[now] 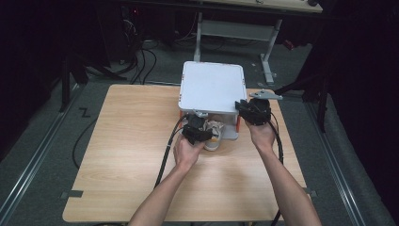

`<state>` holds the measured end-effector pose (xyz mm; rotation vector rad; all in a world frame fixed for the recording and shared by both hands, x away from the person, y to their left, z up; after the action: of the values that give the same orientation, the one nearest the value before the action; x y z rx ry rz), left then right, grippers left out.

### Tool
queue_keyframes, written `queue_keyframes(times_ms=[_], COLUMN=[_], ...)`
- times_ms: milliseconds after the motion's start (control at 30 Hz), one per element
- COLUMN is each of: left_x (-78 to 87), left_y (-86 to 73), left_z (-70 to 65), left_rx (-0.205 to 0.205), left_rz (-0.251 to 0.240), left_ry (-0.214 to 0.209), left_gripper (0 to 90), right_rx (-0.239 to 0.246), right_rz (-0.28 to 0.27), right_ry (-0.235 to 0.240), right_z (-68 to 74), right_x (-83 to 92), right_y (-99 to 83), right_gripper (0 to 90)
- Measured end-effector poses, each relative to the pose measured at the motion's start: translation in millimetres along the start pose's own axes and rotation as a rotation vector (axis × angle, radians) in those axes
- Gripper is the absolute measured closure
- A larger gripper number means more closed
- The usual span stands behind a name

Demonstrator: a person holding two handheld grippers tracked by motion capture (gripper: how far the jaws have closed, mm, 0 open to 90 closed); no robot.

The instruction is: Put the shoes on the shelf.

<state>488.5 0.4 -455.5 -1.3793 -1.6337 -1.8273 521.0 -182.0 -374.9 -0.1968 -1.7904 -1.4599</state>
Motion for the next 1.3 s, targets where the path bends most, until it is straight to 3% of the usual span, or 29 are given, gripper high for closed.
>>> queue_keyframes(times_ms=[133,300,367,400,533,600,667,767,867,900,1233,1300], left_x=[13.6,19.2,23.3,24.8,32.6,36.0,37.9,35.8,27.3,19.0,-5.7,-9.2], left_y=[1.9,-1.1,-3.4,-4.5,-8.7,-12.7,-22.8,-33.1,-46.4,-51.4,-54.1,-52.7], left_z=[-4.3,-6.5,-7.7,-8.3,-9.7,-9.4,-9.3,-10.1,-10.7,-11.2,-16.7,-18.1], left_rx=[-0.005,-0.052,-0.088,-0.088,-0.114,-0.105,-0.063,-0.047,-0.016,0.002,0.082,0.083], left_rz=[-0.027,0.019,0.024,0.035,0.048,0.058,0.066,0.074,0.094,0.127,0.173,0.178], left_ry=[-0.036,-0.037,0.005,0.030,0.081,0.080,0.065,0.075,0.079,0.076,0.068,0.073], left_gripper=[43.9,32.9,32.0,24.3,19.8,17.1,15.6,14.9,14.0,11.0,8.3,8.6], right_rx=[0.005,0.003,0.007,0.006,0.006,0.004,0.001,-0.001,0.000,-0.003,0.001,0.001], right_rz=[0.002,0.005,0.004,0.006,0.006,0.007,0.008,0.001,-0.005,-0.006,-0.005,-0.006], right_ry=[-0.005,-0.006,-0.008,-0.004,-0.004,-0.005,-0.005,-0.007,-0.010,-0.010,-0.011,-0.013], right_z=[0.0,0.4,0.4,0.3,0.1,0.4,0.8,0.8,1.2,1.3,2.1,2.3], right_x=[0.1,0.1,0.1,0.1,0.1,0.3,0.6,0.4,0.4,0.5,1.2,1.2], right_y=[0.1,0.2,0.4,0.4,0.5,0.4,0.1,-0.2,-1.0,-1.1,-1.7,-1.7], right_gripper=[71.6,71.6,71.6,71.6,71.6,71.6,71.6,71.6,71.6,71.5,70.7,70.7])
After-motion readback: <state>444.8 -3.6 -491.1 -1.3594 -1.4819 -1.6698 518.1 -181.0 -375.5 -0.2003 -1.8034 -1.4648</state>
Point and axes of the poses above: each handheld gripper's, and its own axes: x roughly backward along the jaws, y roughly out of its top, z roughly to its left, the point moved 4 cm from there along -x, roughly forward along the jaws, and after that the axes turned 12 degrees about z, right-handed, at the moved point
